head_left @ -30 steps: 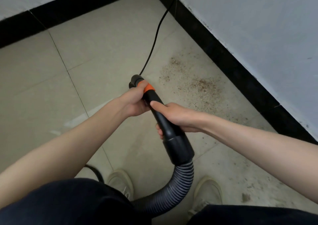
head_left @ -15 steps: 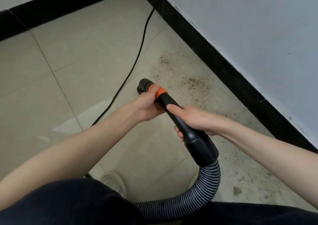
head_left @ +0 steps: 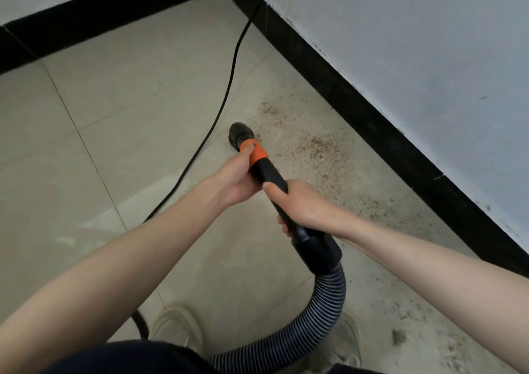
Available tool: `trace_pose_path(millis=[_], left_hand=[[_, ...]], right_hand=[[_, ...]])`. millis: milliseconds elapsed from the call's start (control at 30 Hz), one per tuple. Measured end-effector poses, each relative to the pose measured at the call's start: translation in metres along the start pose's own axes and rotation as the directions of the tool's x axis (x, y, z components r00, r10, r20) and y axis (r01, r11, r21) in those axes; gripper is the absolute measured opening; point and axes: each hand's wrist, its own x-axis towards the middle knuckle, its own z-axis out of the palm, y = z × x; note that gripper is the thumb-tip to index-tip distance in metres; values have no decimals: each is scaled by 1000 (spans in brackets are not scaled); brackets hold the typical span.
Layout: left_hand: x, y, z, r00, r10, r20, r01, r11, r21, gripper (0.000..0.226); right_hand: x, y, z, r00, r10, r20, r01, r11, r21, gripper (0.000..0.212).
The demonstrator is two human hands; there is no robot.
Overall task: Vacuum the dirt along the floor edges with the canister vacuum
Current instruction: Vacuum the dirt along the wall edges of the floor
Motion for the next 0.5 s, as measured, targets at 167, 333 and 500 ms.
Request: trace_pose_path(millis=[167, 333, 500], left_hand=[[13, 2, -12, 997, -4, -82, 7, 999, 37, 39], [15, -20, -16, 997, 24, -72, -16, 995, 97, 37], [27, -2, -5, 999, 36, -37, -31, 989, 143, 35]], right_hand=[[8, -8, 13, 1000, -20, 15, 21, 994, -108, 36], [-4, 7, 15, 1000, -3, 11, 5, 991, -134, 35], [12, -1, 6, 1000, -12, -23, 9, 992, -123, 37]])
